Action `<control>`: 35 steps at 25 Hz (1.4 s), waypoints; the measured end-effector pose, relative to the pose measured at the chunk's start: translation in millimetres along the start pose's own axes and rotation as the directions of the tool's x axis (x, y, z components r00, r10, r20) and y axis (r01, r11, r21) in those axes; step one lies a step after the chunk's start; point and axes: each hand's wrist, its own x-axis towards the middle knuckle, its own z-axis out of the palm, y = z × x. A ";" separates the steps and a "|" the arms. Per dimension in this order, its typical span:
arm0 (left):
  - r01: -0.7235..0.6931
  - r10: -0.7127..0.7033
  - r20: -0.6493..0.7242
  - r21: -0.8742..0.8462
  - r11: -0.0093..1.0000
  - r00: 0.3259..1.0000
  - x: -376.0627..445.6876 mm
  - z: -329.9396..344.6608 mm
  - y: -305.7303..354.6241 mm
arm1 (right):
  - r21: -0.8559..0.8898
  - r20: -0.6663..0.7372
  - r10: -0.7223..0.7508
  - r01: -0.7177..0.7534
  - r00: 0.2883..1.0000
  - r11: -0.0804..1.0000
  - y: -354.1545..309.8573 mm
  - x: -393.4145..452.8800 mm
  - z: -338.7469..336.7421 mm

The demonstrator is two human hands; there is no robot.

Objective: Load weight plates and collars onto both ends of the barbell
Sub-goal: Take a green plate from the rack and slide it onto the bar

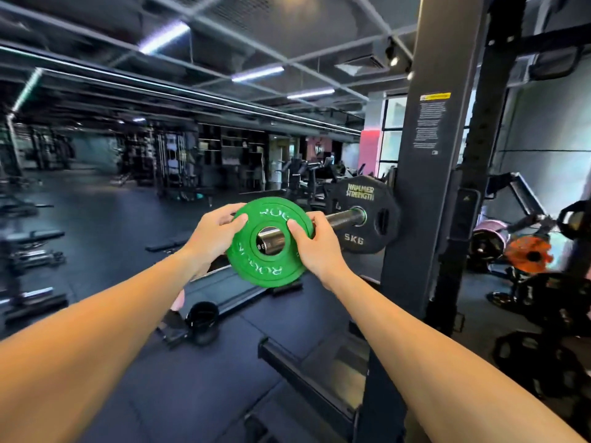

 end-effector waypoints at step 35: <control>0.045 0.215 0.644 -0.362 0.931 0.735 134.6 33.7 -91.7 | -0.354 -0.276 -0.061 -0.042 0.959 0.934 21.4 15.2 19.1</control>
